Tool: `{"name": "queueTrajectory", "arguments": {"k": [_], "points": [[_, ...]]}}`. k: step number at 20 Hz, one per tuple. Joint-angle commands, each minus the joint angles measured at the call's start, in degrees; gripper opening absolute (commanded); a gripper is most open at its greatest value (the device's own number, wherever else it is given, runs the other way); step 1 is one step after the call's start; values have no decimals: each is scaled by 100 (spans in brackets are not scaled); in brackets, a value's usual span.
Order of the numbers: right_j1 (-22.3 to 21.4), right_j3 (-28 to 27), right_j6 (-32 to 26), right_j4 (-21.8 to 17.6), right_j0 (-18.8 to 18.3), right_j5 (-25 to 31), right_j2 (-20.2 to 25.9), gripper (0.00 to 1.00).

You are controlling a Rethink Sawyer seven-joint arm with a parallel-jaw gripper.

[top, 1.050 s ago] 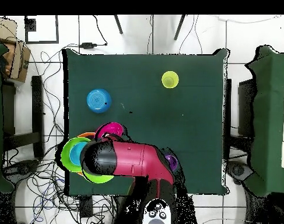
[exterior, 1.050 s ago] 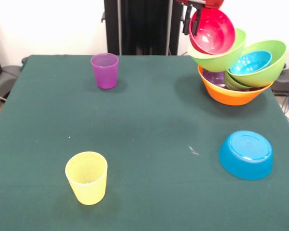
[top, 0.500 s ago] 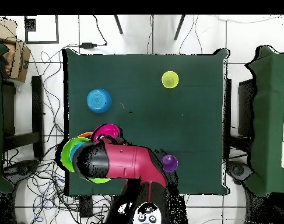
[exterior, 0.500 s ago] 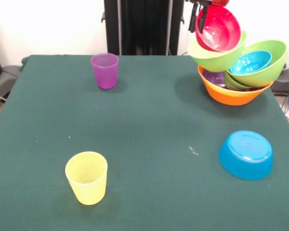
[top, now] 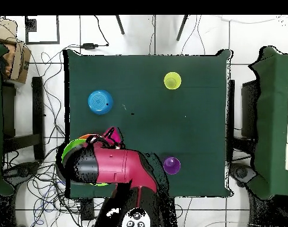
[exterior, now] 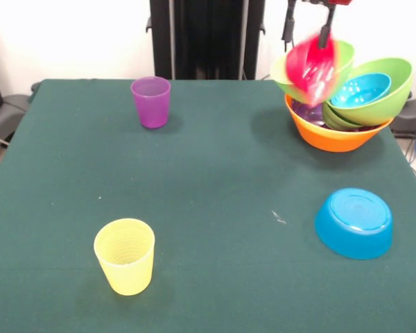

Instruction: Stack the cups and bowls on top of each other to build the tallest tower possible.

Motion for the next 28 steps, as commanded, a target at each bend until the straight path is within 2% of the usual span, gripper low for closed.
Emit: {"name": "queueTrajectory", "arguments": {"k": [1,15,24,28], "points": [[402,132,1114,312,-103,-489,261,100],[704,-215,1297,518,227,-307,144,100],[634,-309,1149,529,235,-117,105,100],[679,-428,881,500,28,-37,218,100]]}}
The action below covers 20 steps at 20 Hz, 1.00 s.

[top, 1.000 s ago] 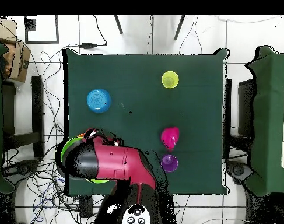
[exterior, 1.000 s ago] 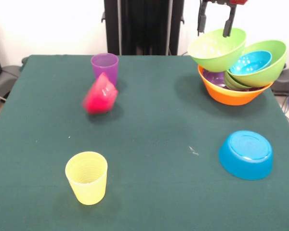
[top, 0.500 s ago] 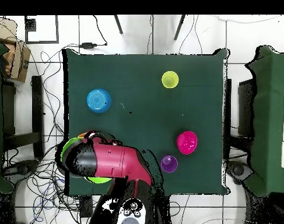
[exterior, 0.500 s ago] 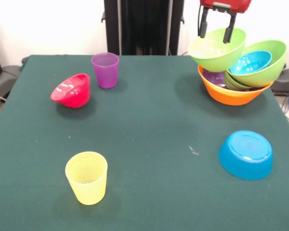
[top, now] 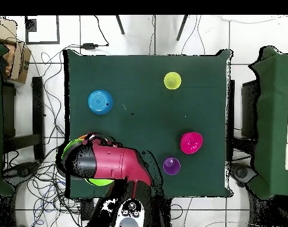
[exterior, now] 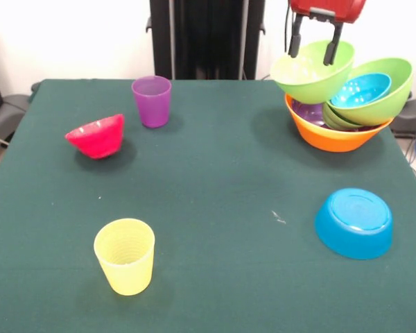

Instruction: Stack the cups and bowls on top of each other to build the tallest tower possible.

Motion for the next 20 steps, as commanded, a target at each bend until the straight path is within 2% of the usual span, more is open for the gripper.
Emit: {"name": "queueTrajectory", "arguments": {"k": [1,6,12,20], "points": [[294,-378,506,113,-341,189,433,100],[267,-246,-48,-70,-918,51,722,100],[-69,122,-621,-413,-1646,7,1021,100],[-756,914,-1807,-941,-3497,-8,1796,100]]}}
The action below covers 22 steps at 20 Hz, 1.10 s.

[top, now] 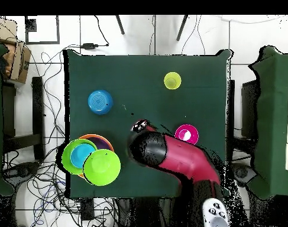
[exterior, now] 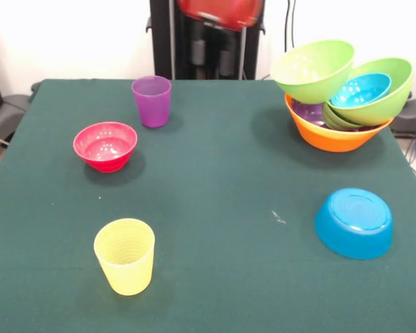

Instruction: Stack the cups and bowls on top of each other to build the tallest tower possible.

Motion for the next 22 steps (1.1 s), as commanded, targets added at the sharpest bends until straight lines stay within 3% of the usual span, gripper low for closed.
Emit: {"name": "queueTrajectory", "arguments": {"k": [1,6,9,15,18,22], "points": [[-563,879,-1936,-817,-1380,-1,1154,100],[-633,1080,-2156,-1347,-2457,-156,1629,100],[-220,878,-2066,-1854,-3042,-344,1882,100],[599,381,-1834,-2662,-3681,-722,2132,100],[660,337,-1671,-2942,-3870,-758,2262,100],[345,487,-1579,-3046,-4117,-516,2512,100]]}}
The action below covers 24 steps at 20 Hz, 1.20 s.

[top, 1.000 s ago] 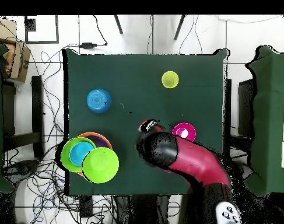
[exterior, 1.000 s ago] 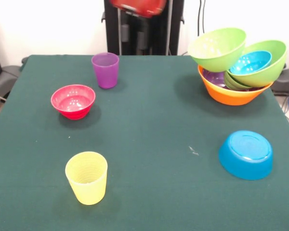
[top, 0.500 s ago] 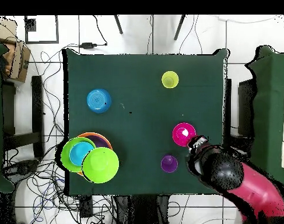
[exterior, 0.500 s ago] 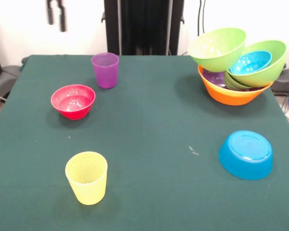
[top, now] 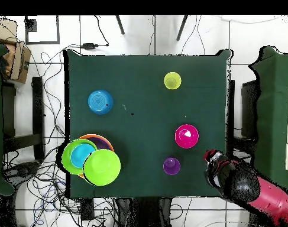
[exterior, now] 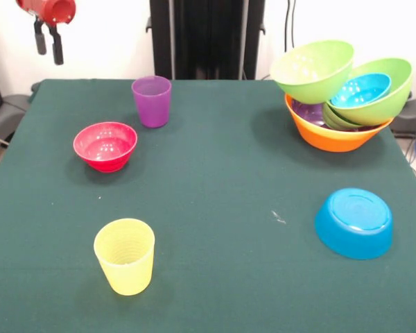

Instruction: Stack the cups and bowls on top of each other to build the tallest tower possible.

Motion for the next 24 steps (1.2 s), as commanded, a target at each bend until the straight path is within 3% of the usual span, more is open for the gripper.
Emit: {"name": "queueTrajectory", "arguments": {"k": [1,7,16,20,24], "points": [[-19,125,-1204,-573,-123,46,1004,100],[-454,196,-1102,-477,-128,482,1255,100],[16,-458,-891,-737,245,589,1196,100],[256,-719,-597,-689,605,682,1038,100],[630,-998,-281,-758,976,420,792,100]]}}
